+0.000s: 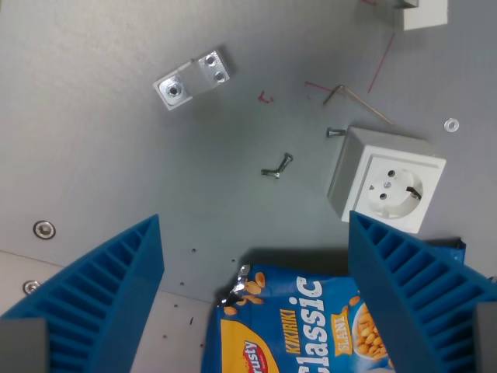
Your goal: Rotate around base negative x
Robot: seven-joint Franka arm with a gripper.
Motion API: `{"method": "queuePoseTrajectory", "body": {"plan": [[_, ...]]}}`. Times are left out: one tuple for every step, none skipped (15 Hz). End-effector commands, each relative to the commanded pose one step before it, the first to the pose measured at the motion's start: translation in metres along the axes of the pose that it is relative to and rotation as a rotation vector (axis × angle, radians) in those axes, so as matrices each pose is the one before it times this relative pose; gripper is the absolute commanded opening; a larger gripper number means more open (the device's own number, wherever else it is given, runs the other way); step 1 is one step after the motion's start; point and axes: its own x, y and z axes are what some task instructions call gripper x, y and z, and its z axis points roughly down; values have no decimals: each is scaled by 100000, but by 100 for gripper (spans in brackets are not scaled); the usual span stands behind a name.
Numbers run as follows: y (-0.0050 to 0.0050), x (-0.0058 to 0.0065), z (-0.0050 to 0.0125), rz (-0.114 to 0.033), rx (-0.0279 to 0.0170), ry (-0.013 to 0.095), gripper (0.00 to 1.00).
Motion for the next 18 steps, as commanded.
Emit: {"method": "queuePoseTrajectory", "body": {"plan": [[-285, 98, -212, 1728, -18045, -6990, 100], [0, 0, 0, 13, -1241, -486, 100], [0, 0, 0, 12, -1241, -487, 100], [0, 0, 0, 12, -1241, -488, 100], [0, 0, 0, 11, -1241, -489, 100], [0, 0, 0, 10, -1240, -489, 100], [0, 0, 0, 9, -1240, -490, 100], [0, 0, 0, 8, -1240, -490, 100], [0, 0, 0, 8, -1240, -491, 100], [0, 0, 0, 7, -1240, -491, 100], [0, 0, 0, 6, -1239, -492, 100], [0, 0, 0, 4, -1239, -492, 100], [0, 0, 0, 3, -1239, -493, 100], [0, 0, 0, 2, -1239, -493, 100], [0, 0, 0, 0, -1238, -494, 100], [0, 0, 0, -1, -1238, -495, 100], [0, 0, 0, -1, -1238, -495, 100], [0, 0, 0, -2, -1238, -495, 100]]}}
